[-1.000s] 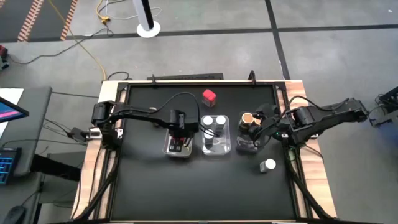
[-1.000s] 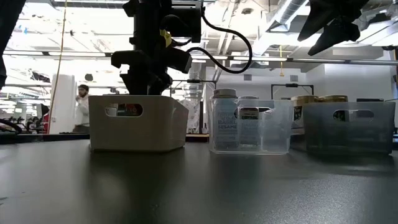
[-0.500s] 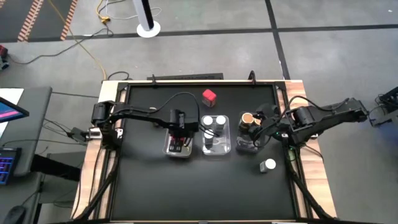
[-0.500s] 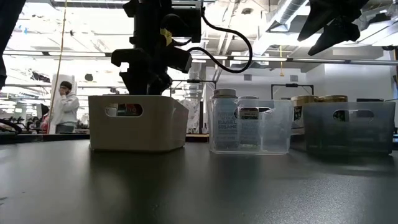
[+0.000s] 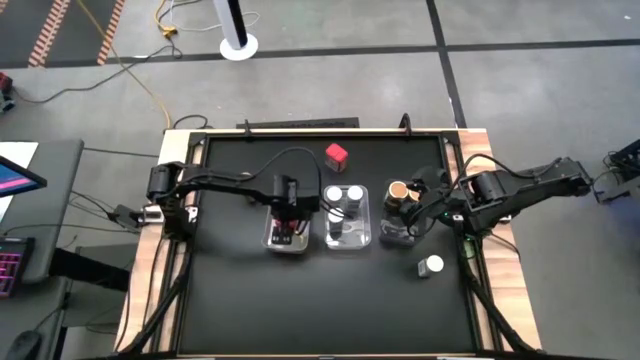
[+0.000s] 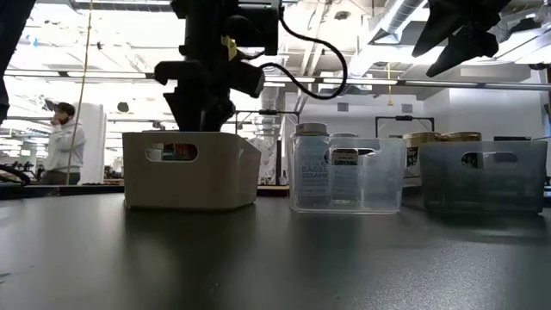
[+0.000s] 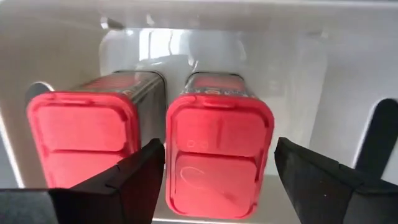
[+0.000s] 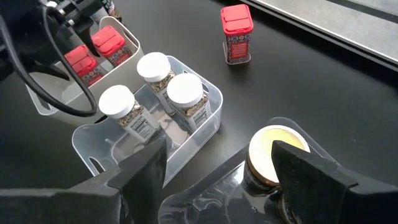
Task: Sort spices by type
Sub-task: Put the bottom red seasoning can into the white bin, then put the white seasoning bottle into the transparent bin
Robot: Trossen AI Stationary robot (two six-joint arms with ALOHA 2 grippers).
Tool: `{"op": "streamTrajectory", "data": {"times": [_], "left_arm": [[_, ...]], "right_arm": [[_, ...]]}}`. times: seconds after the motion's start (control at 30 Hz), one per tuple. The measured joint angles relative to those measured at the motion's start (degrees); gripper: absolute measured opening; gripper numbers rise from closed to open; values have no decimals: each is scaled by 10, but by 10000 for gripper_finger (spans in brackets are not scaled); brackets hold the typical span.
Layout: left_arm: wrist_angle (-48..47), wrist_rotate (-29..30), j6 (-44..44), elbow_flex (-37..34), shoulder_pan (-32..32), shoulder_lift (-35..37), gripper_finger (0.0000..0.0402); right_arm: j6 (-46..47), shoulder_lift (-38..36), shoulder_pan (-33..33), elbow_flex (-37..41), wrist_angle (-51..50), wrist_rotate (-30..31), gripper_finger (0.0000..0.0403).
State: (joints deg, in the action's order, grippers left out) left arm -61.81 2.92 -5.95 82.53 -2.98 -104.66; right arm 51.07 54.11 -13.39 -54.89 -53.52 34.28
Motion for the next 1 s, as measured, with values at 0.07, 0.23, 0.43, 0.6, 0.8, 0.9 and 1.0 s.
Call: {"op": "streamTrajectory", "data": {"times": [0.07,0.23,0.43,0.6,0.8,0.9,1.0], "left_arm": [[-6,0,7,9,0,0,292],[-29,3,20,32,0,0,292],[-52,5,37,63,4,9,293],[-54,27,56,75,10,54,293],[-58,42,91,76,9,136,293],[-64,42,85,76,9,169,293],[-63,42,52,76,9,200,293]], "right_arm": [[0,0,0,0,0,0,315],[0,0,0,0,0,0,315],[-15,0,0,0,-3,0,315],[-57,0,0,0,-3,-20,315],[-115,0,0,0,-2,-44,315],[-183,0,0,0,1,-50,315],[-273,1,-1,-10,-1,-88,315]]}}
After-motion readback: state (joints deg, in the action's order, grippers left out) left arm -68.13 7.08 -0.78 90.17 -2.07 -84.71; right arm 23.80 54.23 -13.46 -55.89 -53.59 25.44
